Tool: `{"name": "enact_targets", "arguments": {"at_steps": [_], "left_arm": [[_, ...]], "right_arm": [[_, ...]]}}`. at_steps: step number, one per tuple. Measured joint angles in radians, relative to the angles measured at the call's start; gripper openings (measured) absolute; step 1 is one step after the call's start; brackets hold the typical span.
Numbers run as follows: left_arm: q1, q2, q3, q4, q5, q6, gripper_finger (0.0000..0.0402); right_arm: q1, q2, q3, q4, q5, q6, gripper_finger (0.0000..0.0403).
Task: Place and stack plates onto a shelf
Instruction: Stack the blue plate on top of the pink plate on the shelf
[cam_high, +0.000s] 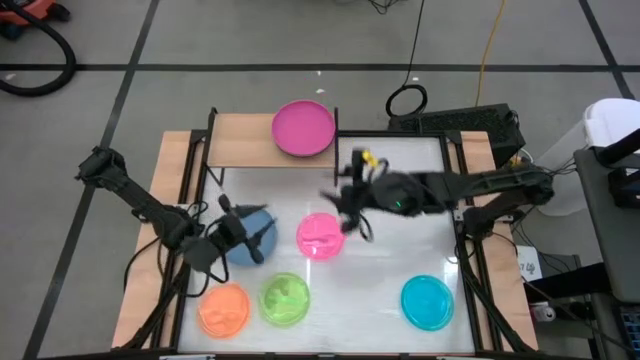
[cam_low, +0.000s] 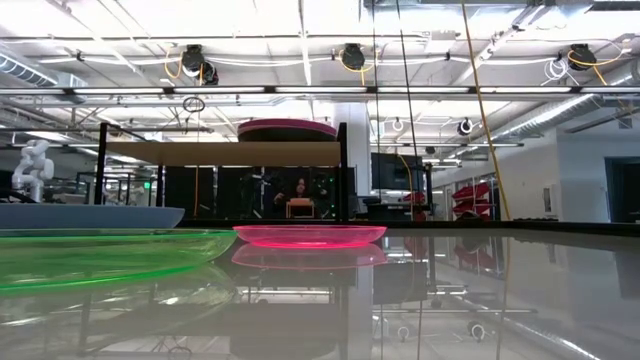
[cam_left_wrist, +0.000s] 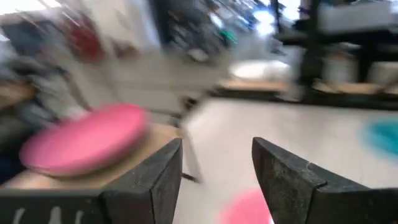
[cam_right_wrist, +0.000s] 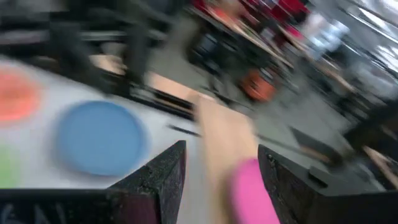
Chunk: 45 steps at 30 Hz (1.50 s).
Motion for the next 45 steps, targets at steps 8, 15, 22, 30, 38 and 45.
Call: {"name": "enact_targets", "arguments": {"at_steps": [8,15,22,30,38,45], "left_arm": [[0.083,0.242,0.244,-0.484,0.359,-0.341,0.02],[0.189,0.35,0.336,-0.757,0.82,-0.491,0.02],[0.207,0.357,0.295,-0.914,0.838,-0.737,0.02],[0.207,0.357,0.201,-0.782,0.826,-0.789,0.02],[0.194,0.365,0.097,-0.68,0.822,-0.865,0.02],[0.193,0.364,0.027,-0.641,0.821,-0.941,0.02]], "right_arm": [[0.146,-0.175,-0.413,0.351,-0.042,0.002,0.0183],[0.238,-0.306,-0.64,0.622,-0.043,0.002,0.0183],[0.277,-0.354,-0.802,0.861,-0.042,0.006,0.0183],[0.275,-0.353,-0.831,0.882,0.057,0.038,0.0183],[0.275,-0.352,-0.831,0.84,0.06,0.095,0.0183],[0.275,-0.352,-0.831,0.828,0.06,0.114,0.0183]]}}
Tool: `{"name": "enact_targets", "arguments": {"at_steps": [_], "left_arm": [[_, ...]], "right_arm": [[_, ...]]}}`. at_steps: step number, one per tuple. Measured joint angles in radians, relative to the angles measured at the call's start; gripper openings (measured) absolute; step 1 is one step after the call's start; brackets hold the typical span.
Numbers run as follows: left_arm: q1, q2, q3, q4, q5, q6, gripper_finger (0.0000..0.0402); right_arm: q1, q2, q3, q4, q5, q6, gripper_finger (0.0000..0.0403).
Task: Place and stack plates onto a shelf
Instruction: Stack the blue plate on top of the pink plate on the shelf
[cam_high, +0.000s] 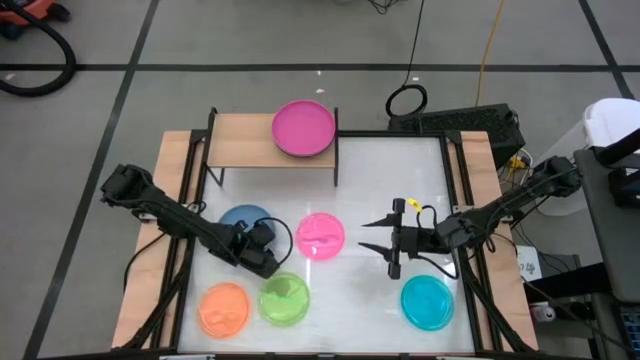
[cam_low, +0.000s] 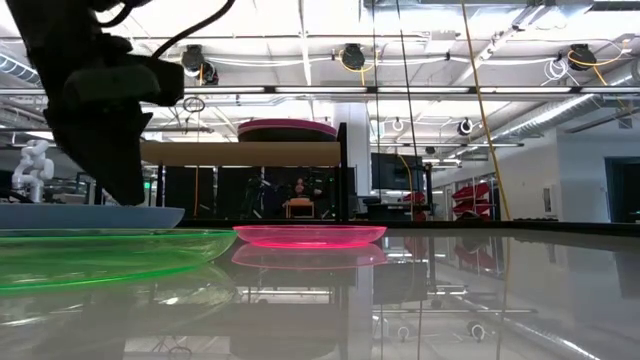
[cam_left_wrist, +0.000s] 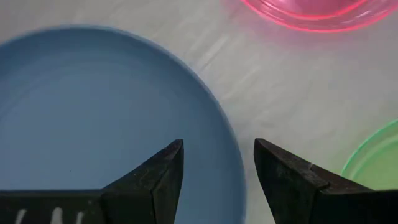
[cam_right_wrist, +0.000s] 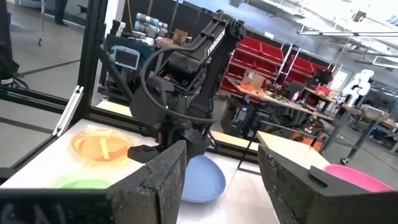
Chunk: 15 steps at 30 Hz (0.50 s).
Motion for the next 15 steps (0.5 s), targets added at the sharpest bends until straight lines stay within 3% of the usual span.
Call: {"name": "enact_targets", "arguments": {"at_steps": [11,15], "left_arm": [[-0.004,0.018,-0.1,0.142,-0.003,0.005,0.0197],[-0.007,0.053,-0.101,0.145,-0.019,0.034,0.0164]], "right_arm": [[0.0,0.0,0.0,-0.034,0.0,0.041,0.0183],[0.0,0.0,0.0,-0.037,0.0,0.045,0.0183]]}}
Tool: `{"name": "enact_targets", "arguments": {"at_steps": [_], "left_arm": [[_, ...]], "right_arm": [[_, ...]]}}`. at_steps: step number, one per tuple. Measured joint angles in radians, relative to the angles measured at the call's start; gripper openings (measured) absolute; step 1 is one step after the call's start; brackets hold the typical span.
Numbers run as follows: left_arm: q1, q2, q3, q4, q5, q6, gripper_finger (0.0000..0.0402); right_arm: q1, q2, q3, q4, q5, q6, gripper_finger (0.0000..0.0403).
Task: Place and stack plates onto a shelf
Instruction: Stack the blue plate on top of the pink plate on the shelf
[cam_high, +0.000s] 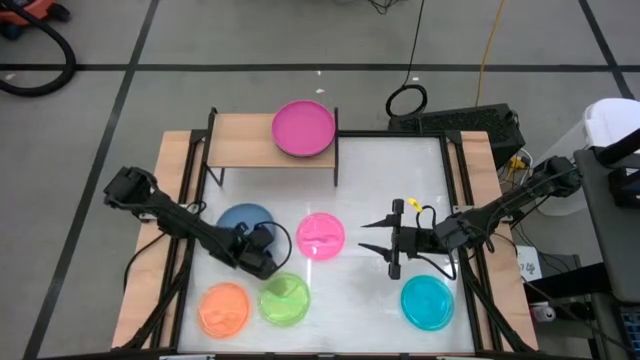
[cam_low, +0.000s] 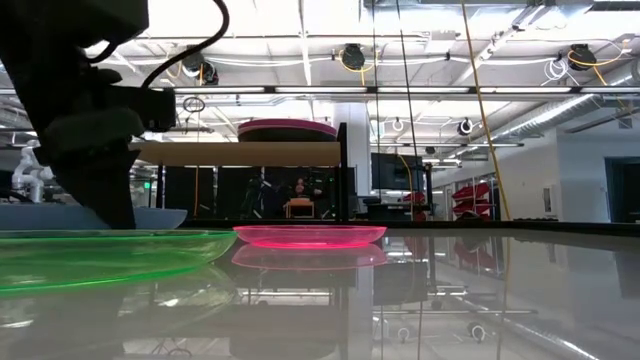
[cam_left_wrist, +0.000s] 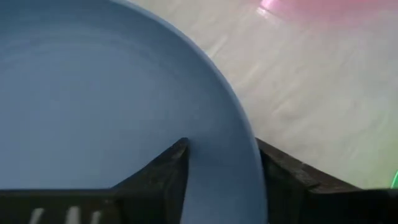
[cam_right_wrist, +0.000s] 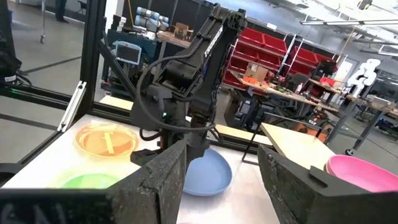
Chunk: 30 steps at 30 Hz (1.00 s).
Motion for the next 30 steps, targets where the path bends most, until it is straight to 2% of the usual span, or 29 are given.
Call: {"name": "enact_targets", "arguments": {"at_steps": [6,12,18,23,27,30], "left_arm": [[-0.006,0.004,0.009,0.015,-0.003,0.095,0.0074],[-0.024,-0.002,0.119,-0.028,0.021,0.269,0.0011],[-0.058,-0.002,0.335,-0.107,0.023,0.481,0.0008],[-0.087,-0.002,0.526,-0.238,-0.102,0.564,0.0008],[-0.111,-0.002,0.629,-0.308,-0.193,0.657,0.0008],[-0.115,-0.002,0.695,-0.36,-0.311,0.745,0.0008]], "right_arm": [[0.0,0.0,0.0,0.0,0.0,0.0,0.0183],[0.0,0.0,0.0,-0.003,0.0,0.0,0.0183],[0.0,0.0,0.0,-0.013,0.0,0.0,0.0183],[0.0,0.0,0.0,-0.016,0.0,0.0,0.0183],[0.0,0.0,0.0,-0.017,0.0,0.0,0.0183],[0.0,0.0,0.0,-0.016,0.0,0.0,0.0183]]}}
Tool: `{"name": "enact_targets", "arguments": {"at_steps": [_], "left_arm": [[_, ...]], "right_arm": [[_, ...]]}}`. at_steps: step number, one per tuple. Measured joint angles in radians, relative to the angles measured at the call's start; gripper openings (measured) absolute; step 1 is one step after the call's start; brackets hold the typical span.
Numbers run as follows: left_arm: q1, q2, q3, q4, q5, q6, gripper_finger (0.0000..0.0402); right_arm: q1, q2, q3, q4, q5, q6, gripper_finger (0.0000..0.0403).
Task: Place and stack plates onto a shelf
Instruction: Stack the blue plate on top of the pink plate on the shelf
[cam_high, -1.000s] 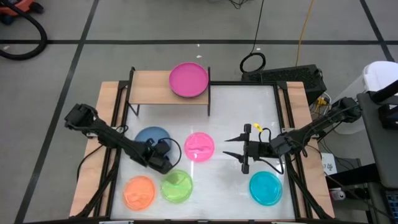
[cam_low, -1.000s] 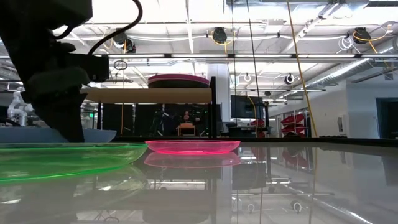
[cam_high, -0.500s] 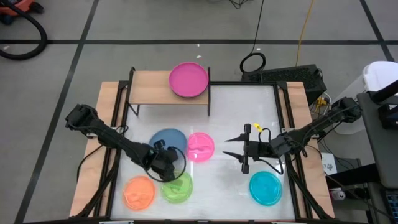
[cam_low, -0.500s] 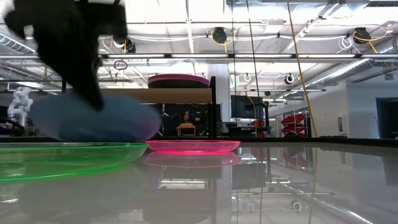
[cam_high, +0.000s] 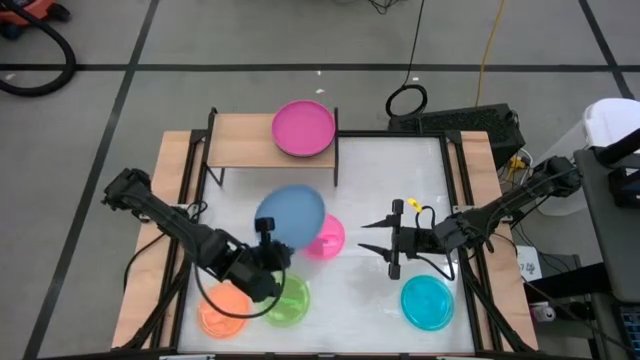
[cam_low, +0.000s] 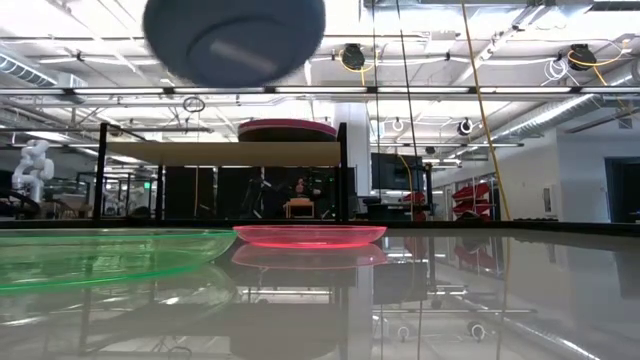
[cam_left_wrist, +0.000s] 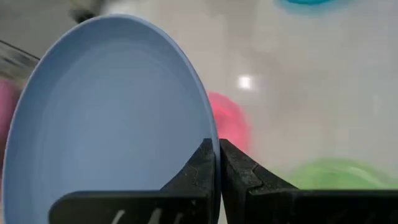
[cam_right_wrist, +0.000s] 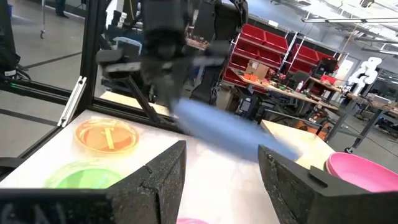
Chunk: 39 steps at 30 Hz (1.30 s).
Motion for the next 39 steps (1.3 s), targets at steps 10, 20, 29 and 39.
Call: {"name": "enact_targets", "arguments": {"at_steps": [10,20,29,39], "left_arm": [[0.139,0.0,0.077,-0.019,-0.213,0.388,0.0019],[0.53,0.0,0.077,0.09,-0.026,0.656,0.0023],[0.795,0.003,0.077,0.135,0.224,0.704,0.0025],[0.843,0.095,0.077,0.199,0.321,0.713,0.0025]], "right_arm": [[0.0,0.0,0.0,-0.001,0.0,0.0,0.0183],[0.0,0.0,0.0,-0.005,0.0,0.0,0.0183],[0.0,0.0,-0.013,-0.005,0.0,0.021,0.0183],[0.0,0.001,-0.045,0.047,0.0,0.03,0.0183]]}}
